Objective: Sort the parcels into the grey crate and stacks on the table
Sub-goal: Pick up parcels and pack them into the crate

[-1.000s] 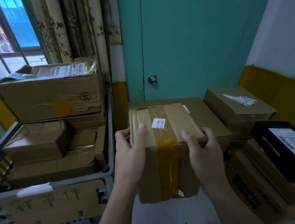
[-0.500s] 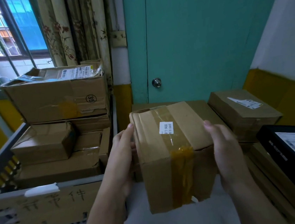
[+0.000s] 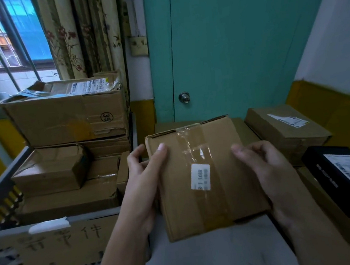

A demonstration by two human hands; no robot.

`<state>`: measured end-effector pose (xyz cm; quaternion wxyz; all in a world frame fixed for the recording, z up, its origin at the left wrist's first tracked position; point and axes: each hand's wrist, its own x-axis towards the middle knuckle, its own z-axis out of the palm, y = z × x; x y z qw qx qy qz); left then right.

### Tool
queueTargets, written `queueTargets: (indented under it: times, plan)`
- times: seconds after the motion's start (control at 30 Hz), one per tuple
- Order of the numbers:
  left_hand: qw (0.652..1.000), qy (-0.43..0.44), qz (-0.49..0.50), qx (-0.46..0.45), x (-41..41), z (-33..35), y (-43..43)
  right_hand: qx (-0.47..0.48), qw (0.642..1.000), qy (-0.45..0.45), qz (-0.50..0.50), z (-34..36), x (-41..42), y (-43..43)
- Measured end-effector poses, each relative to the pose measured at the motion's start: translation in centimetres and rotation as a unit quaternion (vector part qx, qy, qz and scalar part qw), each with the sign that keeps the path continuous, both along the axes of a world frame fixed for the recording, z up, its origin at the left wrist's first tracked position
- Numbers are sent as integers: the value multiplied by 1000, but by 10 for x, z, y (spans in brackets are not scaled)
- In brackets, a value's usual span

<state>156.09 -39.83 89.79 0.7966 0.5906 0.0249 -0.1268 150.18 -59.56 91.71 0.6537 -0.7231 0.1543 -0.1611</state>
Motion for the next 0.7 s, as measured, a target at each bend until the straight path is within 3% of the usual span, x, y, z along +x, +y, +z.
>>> queueTargets:
  times: [0.17,0.4,0.7]
  plan:
    - [1000,-25,0,12,1,0,-3,-99,995,-18,10,-5,-1,4]
    - [999,-47,11,-11,-8,0,-6,-39,998,28,-34,-3,-2,5]
    - [997,-58,26,-43,-11,1,-8,-61,997,21,-44,-14,-2,2]
